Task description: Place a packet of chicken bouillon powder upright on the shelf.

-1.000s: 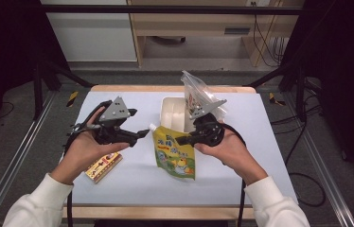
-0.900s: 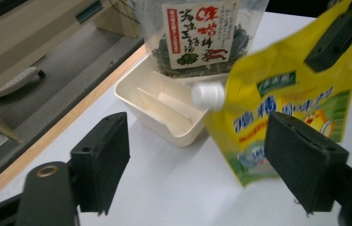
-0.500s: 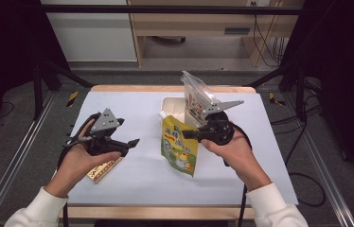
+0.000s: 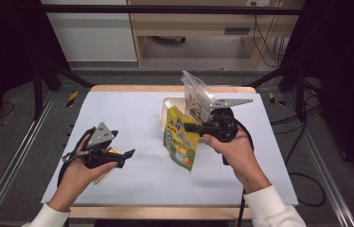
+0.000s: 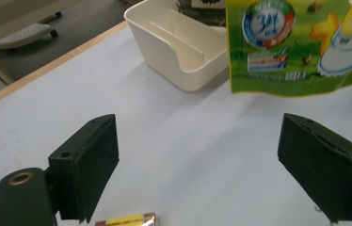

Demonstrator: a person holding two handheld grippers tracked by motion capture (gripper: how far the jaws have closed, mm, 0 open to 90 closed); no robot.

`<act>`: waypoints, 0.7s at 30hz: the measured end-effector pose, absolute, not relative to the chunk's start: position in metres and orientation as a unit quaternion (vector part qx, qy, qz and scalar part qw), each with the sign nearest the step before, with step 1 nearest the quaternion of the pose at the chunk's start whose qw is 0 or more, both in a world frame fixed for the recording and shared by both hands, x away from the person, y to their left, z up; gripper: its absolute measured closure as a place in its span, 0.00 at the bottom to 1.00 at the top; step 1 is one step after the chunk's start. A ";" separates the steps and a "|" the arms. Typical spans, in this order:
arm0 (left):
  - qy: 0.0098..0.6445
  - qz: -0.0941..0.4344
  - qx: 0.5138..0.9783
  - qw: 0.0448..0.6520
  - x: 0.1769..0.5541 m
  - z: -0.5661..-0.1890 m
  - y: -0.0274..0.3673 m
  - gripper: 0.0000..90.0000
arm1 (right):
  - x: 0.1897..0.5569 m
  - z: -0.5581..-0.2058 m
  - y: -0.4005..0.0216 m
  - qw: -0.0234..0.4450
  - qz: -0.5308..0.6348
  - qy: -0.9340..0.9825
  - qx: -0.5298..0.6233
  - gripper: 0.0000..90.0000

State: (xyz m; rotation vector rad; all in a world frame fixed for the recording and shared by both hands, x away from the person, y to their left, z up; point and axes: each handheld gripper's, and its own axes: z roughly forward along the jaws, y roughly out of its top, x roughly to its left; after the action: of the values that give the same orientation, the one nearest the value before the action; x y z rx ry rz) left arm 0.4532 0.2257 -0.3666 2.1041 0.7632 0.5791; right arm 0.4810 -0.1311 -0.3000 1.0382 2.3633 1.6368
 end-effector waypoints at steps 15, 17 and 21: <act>0.349 0.236 0.810 0.407 0.430 -0.417 0.251 0.14 | 0.487 -0.280 -0.125 0.057 0.591 0.708 0.382 1.00; 0.355 0.236 0.806 0.411 0.426 -0.421 0.255 0.14 | 0.489 -0.278 -0.124 0.061 0.596 0.701 0.387 1.00; 0.364 0.245 0.800 0.410 0.419 -0.426 0.263 0.14 | 0.496 -0.275 -0.121 0.063 0.608 0.682 0.403 1.00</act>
State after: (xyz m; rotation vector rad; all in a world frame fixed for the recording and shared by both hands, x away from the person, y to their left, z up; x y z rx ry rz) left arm 0.4191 0.2629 -0.4262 2.0141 0.9159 0.6171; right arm 0.4956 -0.1208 -0.2748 1.2163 2.0594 1.8352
